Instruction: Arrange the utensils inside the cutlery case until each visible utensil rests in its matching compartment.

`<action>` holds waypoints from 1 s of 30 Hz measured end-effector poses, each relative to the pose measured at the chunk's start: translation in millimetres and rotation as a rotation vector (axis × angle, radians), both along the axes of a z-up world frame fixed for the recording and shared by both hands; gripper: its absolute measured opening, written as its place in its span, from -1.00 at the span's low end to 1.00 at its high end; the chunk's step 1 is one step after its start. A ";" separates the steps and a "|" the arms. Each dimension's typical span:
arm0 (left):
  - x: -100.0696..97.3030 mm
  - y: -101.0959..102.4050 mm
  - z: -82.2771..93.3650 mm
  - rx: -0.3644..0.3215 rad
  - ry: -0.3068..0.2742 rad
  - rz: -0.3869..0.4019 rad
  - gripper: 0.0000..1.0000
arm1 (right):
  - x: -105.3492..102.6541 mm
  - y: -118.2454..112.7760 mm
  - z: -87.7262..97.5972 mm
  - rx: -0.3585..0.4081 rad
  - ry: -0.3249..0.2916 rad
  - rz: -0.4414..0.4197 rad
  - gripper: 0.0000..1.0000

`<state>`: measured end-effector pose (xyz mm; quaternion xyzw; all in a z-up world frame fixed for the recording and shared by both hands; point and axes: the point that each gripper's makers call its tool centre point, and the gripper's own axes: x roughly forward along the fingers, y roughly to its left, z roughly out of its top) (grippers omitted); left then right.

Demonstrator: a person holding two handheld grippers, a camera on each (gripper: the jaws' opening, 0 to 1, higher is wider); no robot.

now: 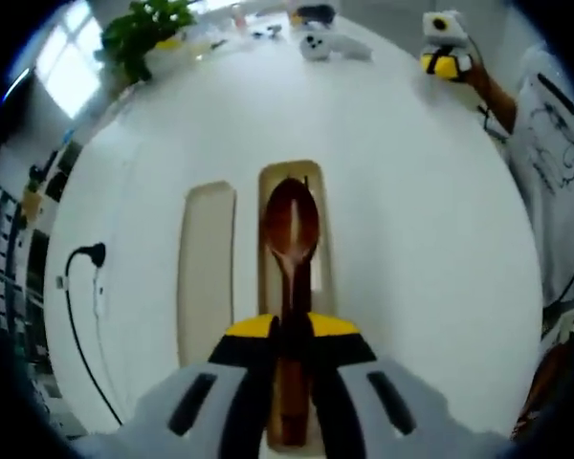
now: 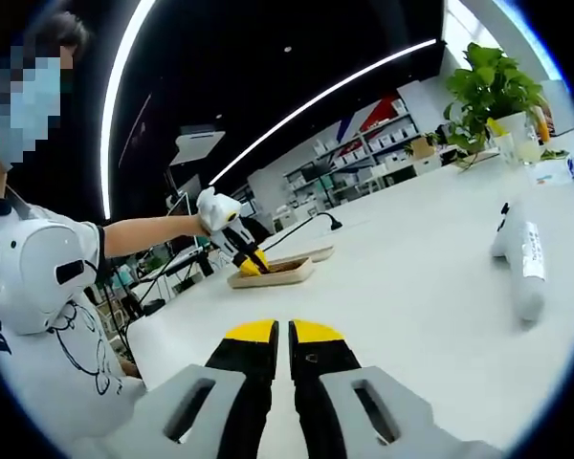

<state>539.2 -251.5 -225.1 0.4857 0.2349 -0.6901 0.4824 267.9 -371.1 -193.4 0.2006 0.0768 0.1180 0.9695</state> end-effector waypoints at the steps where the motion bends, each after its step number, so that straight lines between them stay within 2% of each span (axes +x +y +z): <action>1: 0.0 0.9 5.3 -0.016 0.004 0.004 -0.77 | -0.1 1.1 0.9 -0.002 -0.001 0.002 -0.93; 3: -7.6 3.6 11.5 -0.032 -0.001 0.015 -0.77 | -0.1 3.6 3.4 -0.008 -0.003 0.007 -0.93; 6: -5.1 13.1 23.6 -0.060 -0.020 0.030 -0.76 | 0.1 7.6 7.8 -0.020 -0.008 0.016 -0.93; 9: -4.5 19.1 39.2 -0.144 -0.004 0.081 -0.76 | 0.5 11.0 12.7 -0.029 -0.017 0.022 -0.93; 10: -6.3 20.5 42.2 -0.172 0.021 0.104 -0.76 | 0.8 12.2 14.6 -0.033 -0.021 0.024 -0.93; 12: -7.3 29.7 41.3 -0.179 0.064 0.153 -0.75 | 1.9 14.0 18.4 -0.040 -0.030 0.028 -0.93; 15: -2.1 41.3 37.0 -0.189 0.038 0.177 -0.76 | 3.9 16.5 25.7 -0.061 -0.048 0.035 -0.91; 17: 0.8 48.3 38.6 -0.223 0.030 0.211 -0.76 | 4.8 16.7 30.4 -0.073 -0.061 0.034 -0.89; 21: 3.5 57.6 53.8 -0.341 0.063 0.297 -0.75 | 9.4 14.4 40.0 -0.106 -0.088 0.024 -0.81; 24: 27.1 68.5 69.0 -0.476 0.078 0.434 -0.75 | 16.2 11.4 46.9 -0.124 -0.110 0.011 -0.66; 25: 31.2 71.1 73.6 -0.527 0.100 0.479 -0.76 | 19.3 9.9 49.4 -0.124 -0.117 0.006 -0.61; 26: 32.6 74.4 76.6 -0.568 0.154 0.529 -0.79 | 23.4 8.7 52.6 -0.123 -0.124 0.001 -0.59; 27: 28.9 76.0 80.0 -0.611 0.222 0.550 -0.79 | 26.4 8.7 55.2 -0.121 -0.129 0.000 -0.59; 28: 26.1 77.8 84.4 -0.664 0.263 0.546 -0.78 | 29.0 10.5 58.2 -0.118 -0.133 0.008 -0.59; 30: 28.7 87.8 85.7 -0.713 0.259 0.568 -0.78 | 33.9 18.5 63.0 -0.117 -0.131 0.049 -0.59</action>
